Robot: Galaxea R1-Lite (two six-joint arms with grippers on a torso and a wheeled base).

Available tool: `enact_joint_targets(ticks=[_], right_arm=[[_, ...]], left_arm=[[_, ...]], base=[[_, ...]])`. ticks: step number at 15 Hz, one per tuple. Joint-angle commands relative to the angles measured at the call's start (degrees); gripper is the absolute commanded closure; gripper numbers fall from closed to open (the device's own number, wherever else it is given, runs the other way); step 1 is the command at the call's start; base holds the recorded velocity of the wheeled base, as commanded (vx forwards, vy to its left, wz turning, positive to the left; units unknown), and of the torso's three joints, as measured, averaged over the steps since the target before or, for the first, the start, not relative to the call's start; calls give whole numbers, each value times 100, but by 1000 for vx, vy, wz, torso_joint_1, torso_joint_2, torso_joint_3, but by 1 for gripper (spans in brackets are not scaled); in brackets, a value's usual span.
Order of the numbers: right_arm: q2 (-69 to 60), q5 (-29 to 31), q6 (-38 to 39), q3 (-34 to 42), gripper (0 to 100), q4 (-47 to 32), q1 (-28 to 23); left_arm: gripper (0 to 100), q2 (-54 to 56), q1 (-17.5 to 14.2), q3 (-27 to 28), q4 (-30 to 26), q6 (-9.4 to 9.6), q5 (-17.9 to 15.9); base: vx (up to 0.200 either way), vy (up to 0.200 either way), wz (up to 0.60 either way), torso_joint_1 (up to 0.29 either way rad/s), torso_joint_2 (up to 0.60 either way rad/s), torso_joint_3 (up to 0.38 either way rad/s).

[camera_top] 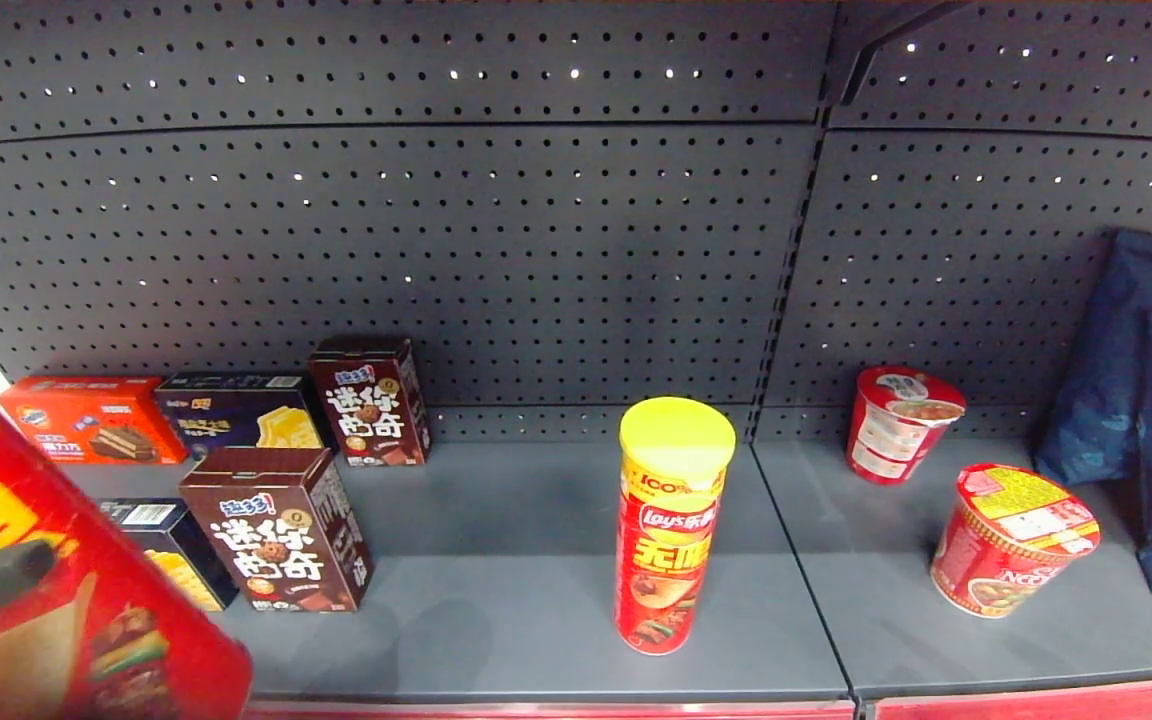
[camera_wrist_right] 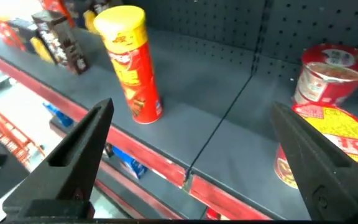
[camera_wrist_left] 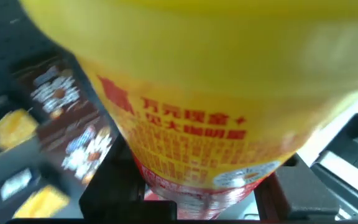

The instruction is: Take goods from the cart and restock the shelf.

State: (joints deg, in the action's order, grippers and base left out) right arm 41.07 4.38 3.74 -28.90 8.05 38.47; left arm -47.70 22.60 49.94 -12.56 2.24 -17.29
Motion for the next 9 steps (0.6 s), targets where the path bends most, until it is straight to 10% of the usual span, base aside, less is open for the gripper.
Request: enact_joint_targets(ticks=[1, 4, 9], right_arm=[[-38, 2, 109, 69, 0, 39, -42], [-301, 11, 267, 210, 0, -14, -68], [-433, 19, 311, 271, 0, -22, -77]], left_arm=[[100, -1013, 139, 182, 465, -5, -126], [100, -1839, 306, 173, 1554, -13, -152], [100, -2947, 473, 674, 1765, 48, -143]], base=[[0, 0, 0, 0, 0, 0], [0, 0, 0, 0, 0, 0], [0, 0, 0, 0, 0, 0]])
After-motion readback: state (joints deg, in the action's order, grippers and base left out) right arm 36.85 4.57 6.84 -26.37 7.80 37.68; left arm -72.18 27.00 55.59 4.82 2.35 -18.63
